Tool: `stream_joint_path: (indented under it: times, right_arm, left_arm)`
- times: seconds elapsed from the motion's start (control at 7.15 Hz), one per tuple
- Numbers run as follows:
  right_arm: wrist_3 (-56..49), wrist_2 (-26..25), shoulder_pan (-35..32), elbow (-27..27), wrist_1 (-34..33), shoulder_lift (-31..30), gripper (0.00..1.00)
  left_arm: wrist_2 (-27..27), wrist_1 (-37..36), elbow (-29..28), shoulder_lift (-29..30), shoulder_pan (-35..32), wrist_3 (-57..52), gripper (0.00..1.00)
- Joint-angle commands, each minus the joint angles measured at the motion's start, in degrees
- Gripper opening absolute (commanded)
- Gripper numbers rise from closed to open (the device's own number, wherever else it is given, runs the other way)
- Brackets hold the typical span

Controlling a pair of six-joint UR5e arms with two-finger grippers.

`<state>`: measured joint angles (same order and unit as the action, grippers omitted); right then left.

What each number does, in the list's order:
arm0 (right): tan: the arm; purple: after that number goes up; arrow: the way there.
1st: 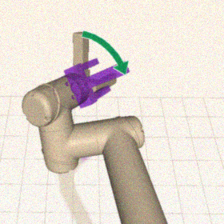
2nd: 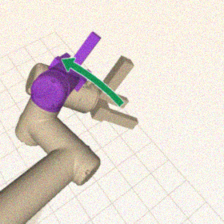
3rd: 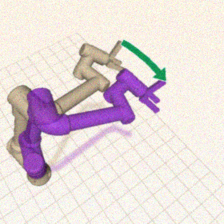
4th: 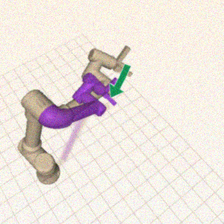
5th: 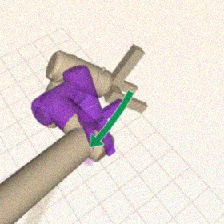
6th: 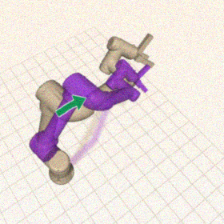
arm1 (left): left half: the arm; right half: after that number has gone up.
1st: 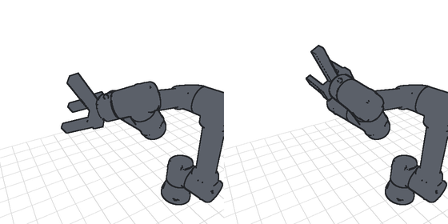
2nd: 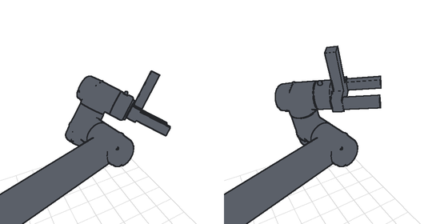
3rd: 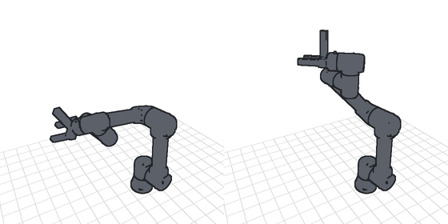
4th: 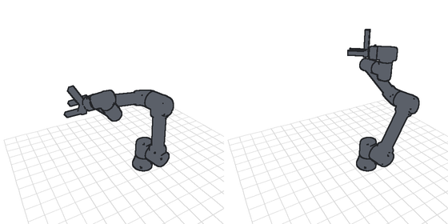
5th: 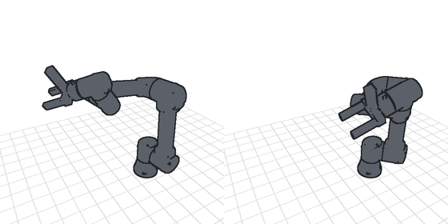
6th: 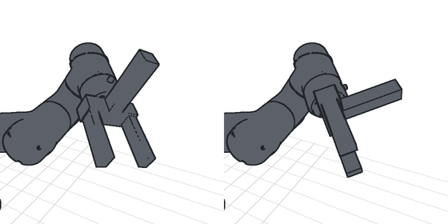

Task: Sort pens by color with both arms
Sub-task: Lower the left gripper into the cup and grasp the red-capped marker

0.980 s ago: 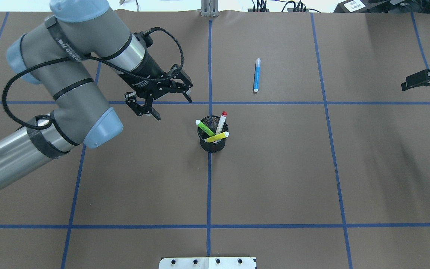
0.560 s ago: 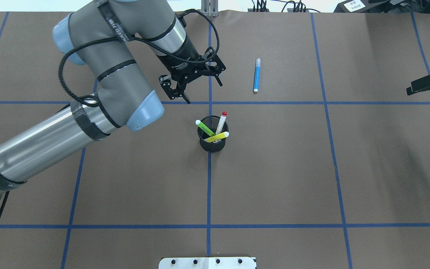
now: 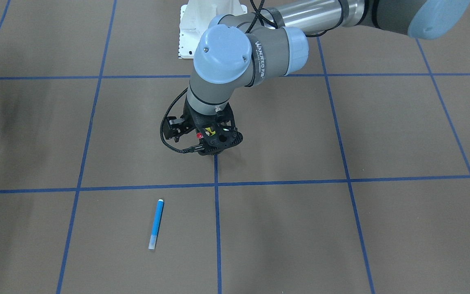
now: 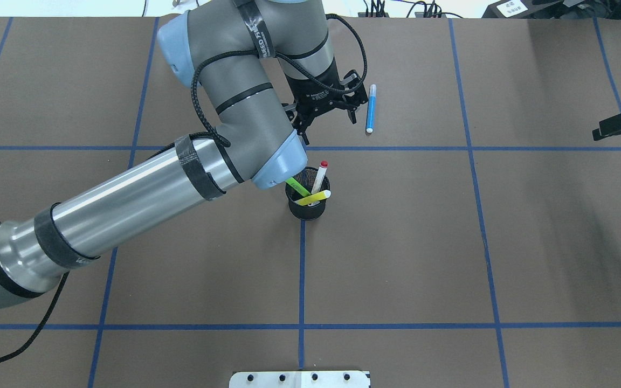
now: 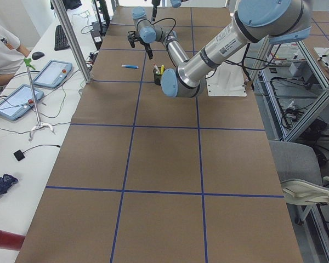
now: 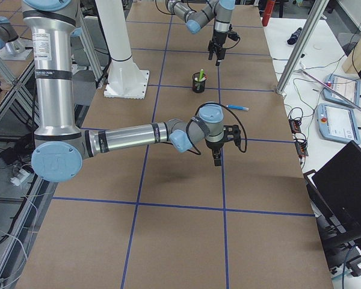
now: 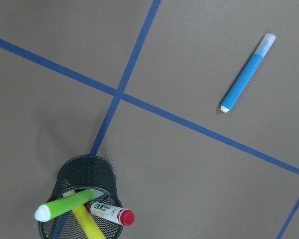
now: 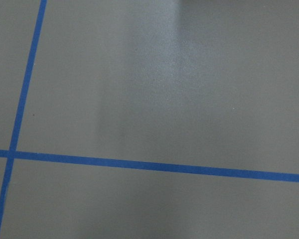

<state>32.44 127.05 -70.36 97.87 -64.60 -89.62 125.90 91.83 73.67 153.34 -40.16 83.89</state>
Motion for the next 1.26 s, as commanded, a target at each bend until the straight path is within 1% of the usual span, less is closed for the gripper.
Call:
stream_joint_path:
  times: [0.0, 0.14, 0.28, 0.42, 0.56, 0.7, 0.84, 0.98, 1.12]
  right_arm:
    - [-0.01, -0.23, -0.04, 0.04, 0.09, -0.12, 0.99]
    - [-0.01, -0.40, -0.04, -0.05, 0.00, -0.12, 0.99]
    - [-0.01, -0.40, 0.05, -0.13, 0.00, -0.03, 0.99]
    - [-0.09, -0.40, 0.05, -0.57, 0.09, -0.03, 0.99]
    - [-0.10, -0.40, 0.05, -0.75, 0.09, 0.06, 0.99]
    - [-0.10, -0.40, 0.05, -0.75, 0.09, 0.06, 0.99]
    - [-0.10, -0.40, 0.05, -0.75, 0.09, 0.06, 0.99]
    - [-0.01, -0.40, 0.05, -0.75, 0.09, 0.06, 0.99]
    - [-0.01, -0.40, 0.14, -1.01, 0.09, 0.15, 0.99]
  left_arm:
    - [-11.65, -10.47, 3.20, 1.17, 4.09, -13.51, 0.99]
    - [-16.08, -13.05, 4.62, 1.00, 5.77, -16.27, 0.99]
    - [-17.87, -13.08, 4.64, 0.91, 6.40, -16.65, 0.99]
    - [-20.67, -14.21, 4.03, 1.25, 7.88, -19.35, 0.99]
    - [-20.96, -17.96, 3.85, 2.21, 8.07, -22.86, 0.98]
    - [-20.88, -18.17, 2.02, 2.92, 8.25, -24.63, 0.97]
    - [-20.35, -18.26, -3.57, 6.58, 8.25, -28.22, 0.97]
    - [-18.43, -18.18, -7.63, 9.49, 8.25, -29.21, 0.96]
    - [-16.33, -18.26, -7.84, 9.43, 8.25, -31.13, 0.95]
